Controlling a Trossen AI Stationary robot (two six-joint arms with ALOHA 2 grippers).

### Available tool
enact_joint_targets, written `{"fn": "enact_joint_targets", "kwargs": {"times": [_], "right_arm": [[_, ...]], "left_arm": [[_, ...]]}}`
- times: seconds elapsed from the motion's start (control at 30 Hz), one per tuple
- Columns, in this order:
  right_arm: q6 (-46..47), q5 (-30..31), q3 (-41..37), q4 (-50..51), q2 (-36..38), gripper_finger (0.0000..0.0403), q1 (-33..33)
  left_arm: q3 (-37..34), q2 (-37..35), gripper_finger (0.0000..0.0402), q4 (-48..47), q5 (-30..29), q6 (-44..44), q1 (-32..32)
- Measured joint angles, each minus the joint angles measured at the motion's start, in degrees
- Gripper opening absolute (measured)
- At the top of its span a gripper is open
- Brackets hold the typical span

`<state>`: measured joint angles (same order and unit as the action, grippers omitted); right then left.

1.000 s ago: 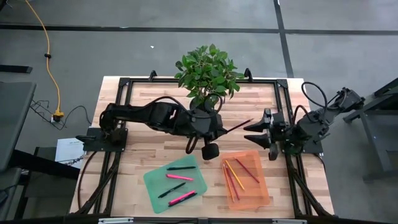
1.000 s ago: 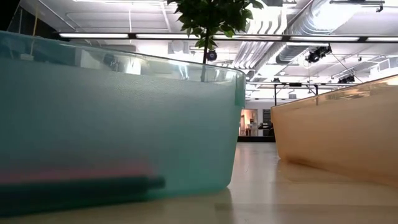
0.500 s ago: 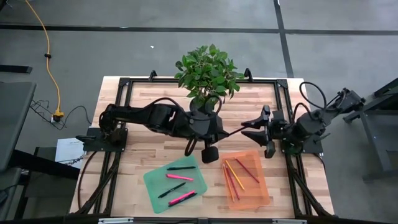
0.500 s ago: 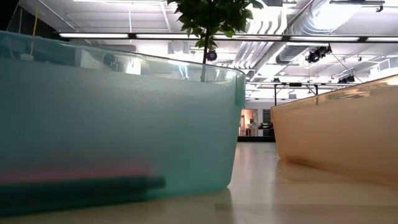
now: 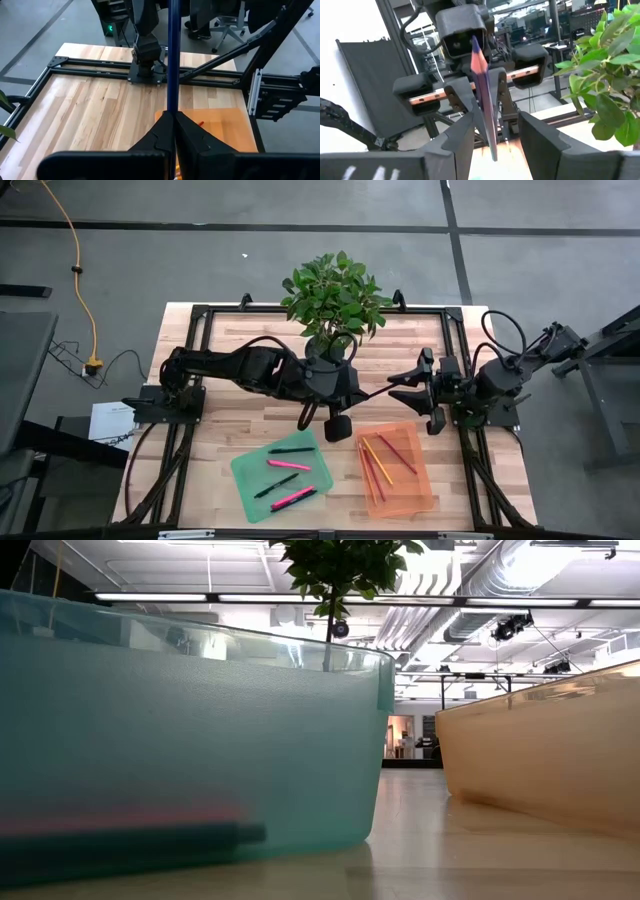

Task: Sort pens & pencils
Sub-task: Put the purple pencil into the orange bin

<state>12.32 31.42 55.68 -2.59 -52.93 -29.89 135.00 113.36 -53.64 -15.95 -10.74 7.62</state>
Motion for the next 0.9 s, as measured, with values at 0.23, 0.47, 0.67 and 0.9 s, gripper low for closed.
{"fn": "enact_joint_targets", "kwargs": {"times": [0.23, 0.47, 0.67, 0.9], "right_arm": [[-1.5, -1.0, 0.0, -2.0, 0.0, 0.0144, 0.0], [-1.6, -1.0, 0.0, -2.0, 0.0, 0.0116, 0.0], [-1.9, -1.6, 0.0, -2.0, 0.0, 0.0060, 0.0], [-2.3, -1.6, 0.0, -2.0, 0.0, 0.0006, 0.0]], "left_arm": [[0.0, 0.0, 0.0000, -0.1, 0.3, 0.0, -0.1], [0.0, 0.0, 0.0000, -0.1, 0.3, 0.0, -0.1], [0.0, 0.0, 0.0000, -0.2, 0.3, 0.0, -0.1], [0.0, 0.0, 0.0000, -0.5, 0.3, 0.0, 0.0]]}}
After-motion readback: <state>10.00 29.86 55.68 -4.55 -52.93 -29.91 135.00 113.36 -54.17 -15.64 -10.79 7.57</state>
